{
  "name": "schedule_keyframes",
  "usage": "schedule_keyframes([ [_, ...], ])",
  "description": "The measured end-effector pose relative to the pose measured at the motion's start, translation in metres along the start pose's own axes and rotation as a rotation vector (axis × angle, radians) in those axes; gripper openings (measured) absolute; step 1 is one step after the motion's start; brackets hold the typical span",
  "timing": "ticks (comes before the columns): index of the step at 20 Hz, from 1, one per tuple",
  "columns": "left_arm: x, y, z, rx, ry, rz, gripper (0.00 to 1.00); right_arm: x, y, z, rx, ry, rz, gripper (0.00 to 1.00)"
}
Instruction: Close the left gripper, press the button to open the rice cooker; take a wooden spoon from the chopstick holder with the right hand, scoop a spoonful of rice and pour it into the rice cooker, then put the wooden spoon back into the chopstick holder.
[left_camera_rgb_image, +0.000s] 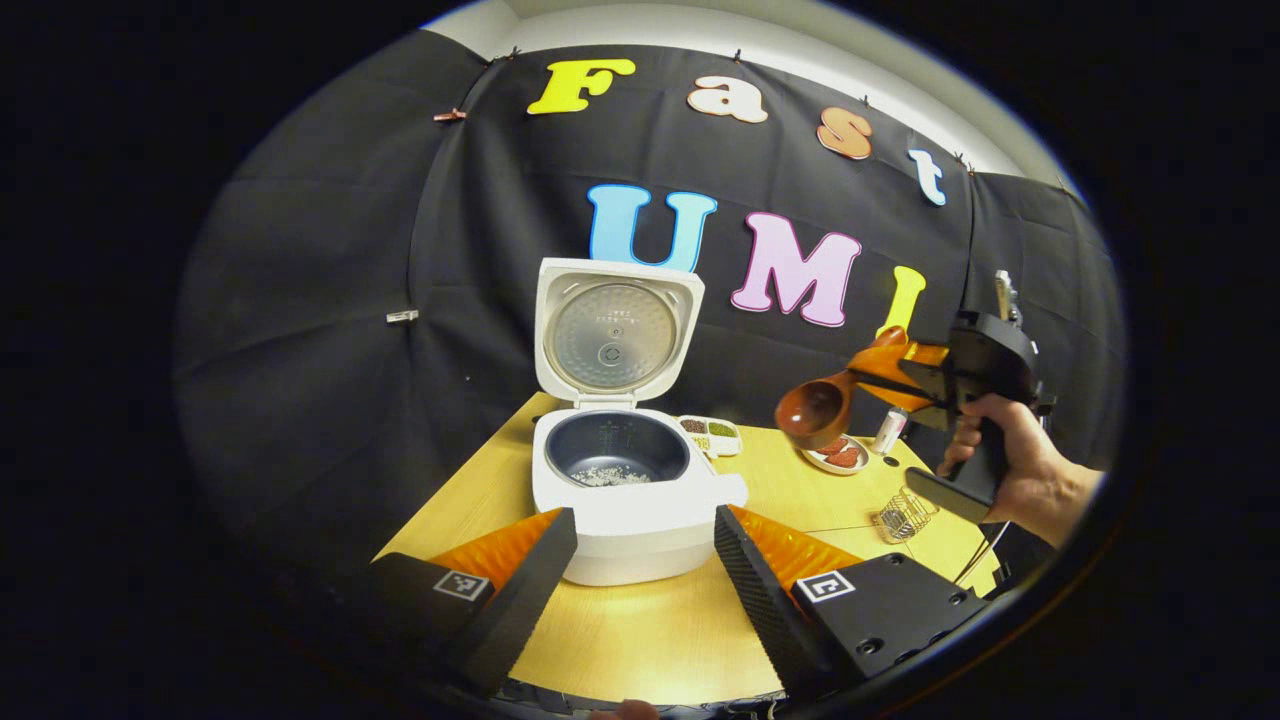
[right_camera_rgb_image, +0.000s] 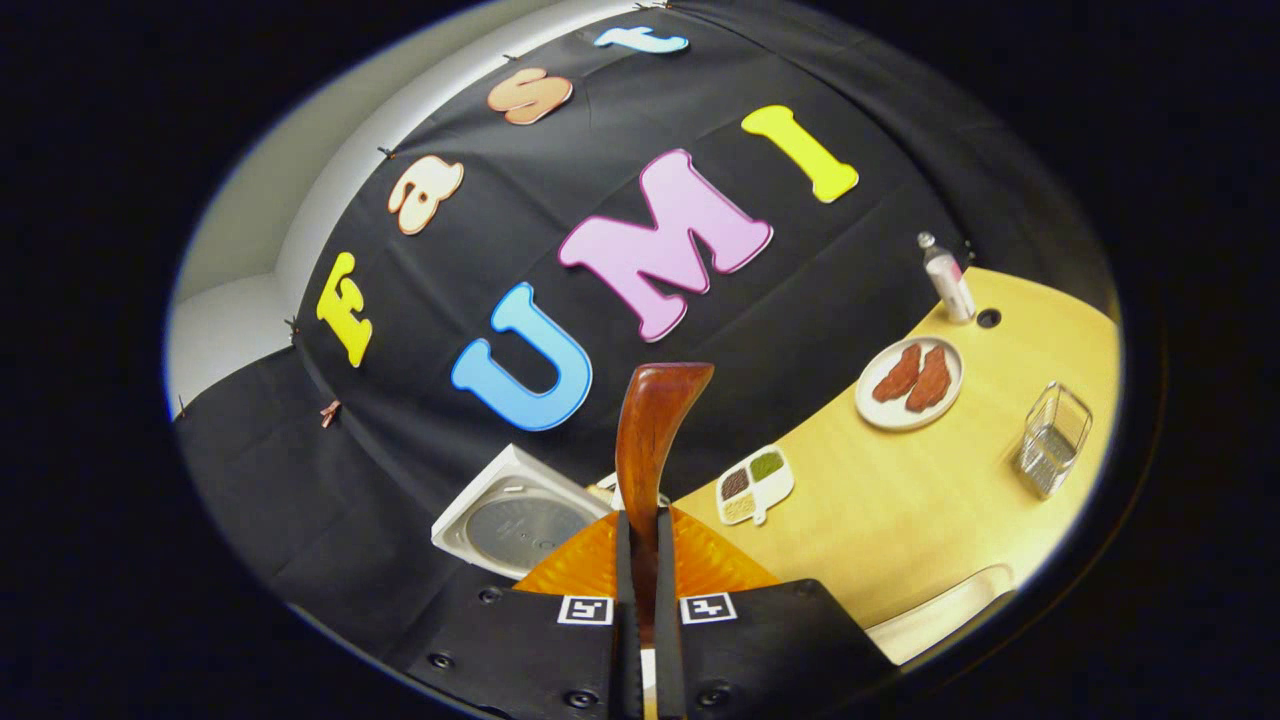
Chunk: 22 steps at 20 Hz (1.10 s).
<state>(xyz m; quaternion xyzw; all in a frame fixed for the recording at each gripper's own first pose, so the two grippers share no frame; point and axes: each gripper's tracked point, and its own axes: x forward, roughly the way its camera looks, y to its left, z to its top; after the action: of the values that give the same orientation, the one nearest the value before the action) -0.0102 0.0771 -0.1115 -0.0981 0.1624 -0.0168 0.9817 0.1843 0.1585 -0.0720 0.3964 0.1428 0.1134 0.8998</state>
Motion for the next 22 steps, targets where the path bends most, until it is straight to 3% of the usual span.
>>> schedule_keyframes([
  [5,0.013,-0.024,0.006,0.015,-0.007,0.001,0.95,-0.021,-0.061,0.069,-0.112,-0.058,-0.071,0.10],
  [11,0.024,-0.055,0.010,0.024,-0.005,0.016,0.95,-0.047,-0.151,0.119,-0.171,-0.075,-0.175,0.10],
  [17,0.034,-0.080,0.013,0.049,0.010,0.040,0.95,-0.059,-0.240,0.125,-0.344,-0.012,-0.304,0.10],
  [22,0.034,-0.098,0.014,0.061,0.020,0.059,0.95,-0.055,-0.286,0.113,-0.408,0.036,-0.352,0.10],
])
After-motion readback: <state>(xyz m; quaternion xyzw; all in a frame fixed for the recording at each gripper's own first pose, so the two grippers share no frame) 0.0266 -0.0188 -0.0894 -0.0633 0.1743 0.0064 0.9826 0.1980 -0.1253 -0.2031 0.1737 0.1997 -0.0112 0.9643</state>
